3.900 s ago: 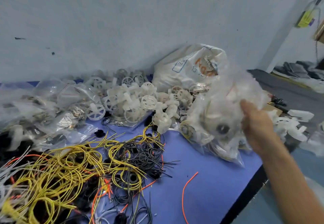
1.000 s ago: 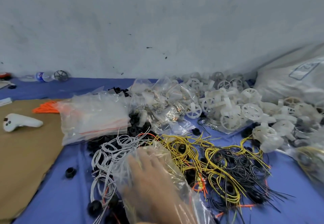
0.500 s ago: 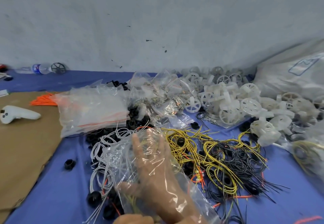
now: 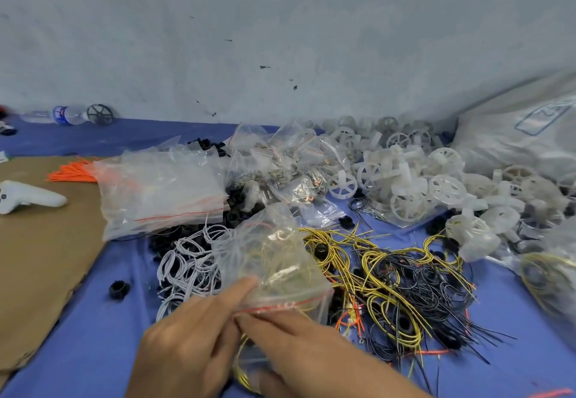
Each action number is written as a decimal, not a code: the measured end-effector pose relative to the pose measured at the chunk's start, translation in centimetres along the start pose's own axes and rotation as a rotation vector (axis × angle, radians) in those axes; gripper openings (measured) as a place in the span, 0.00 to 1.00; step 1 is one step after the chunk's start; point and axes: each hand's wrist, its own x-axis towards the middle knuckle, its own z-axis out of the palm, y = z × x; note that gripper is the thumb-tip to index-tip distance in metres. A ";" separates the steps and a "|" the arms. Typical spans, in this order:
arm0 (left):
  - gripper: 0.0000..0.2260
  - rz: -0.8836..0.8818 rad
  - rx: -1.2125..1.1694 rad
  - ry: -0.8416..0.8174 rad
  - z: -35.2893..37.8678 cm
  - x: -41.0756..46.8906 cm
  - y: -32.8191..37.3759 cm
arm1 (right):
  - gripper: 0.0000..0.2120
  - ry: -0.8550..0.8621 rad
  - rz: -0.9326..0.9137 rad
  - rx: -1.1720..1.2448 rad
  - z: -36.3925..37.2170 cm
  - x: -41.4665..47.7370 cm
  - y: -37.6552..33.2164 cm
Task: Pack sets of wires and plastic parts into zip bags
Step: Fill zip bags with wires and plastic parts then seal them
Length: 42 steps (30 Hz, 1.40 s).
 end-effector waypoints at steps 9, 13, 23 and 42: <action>0.21 -0.082 0.010 -0.085 1.0 -0.8 0.6 | 0.04 0.701 0.641 0.133 -3.4 0.8 12.2; 0.20 -0.106 -0.004 -0.099 1.3 -1.0 1.6 | 0.15 0.484 0.850 -0.244 -0.8 2.8 16.2; 0.21 -0.276 -0.118 -0.228 0.7 -1.0 1.8 | 0.06 0.729 0.714 -0.155 -2.4 1.1 15.9; 0.18 -0.321 -0.252 -0.292 3.0 2.0 3.2 | 0.09 0.578 0.336 0.928 -5.9 -6.3 8.3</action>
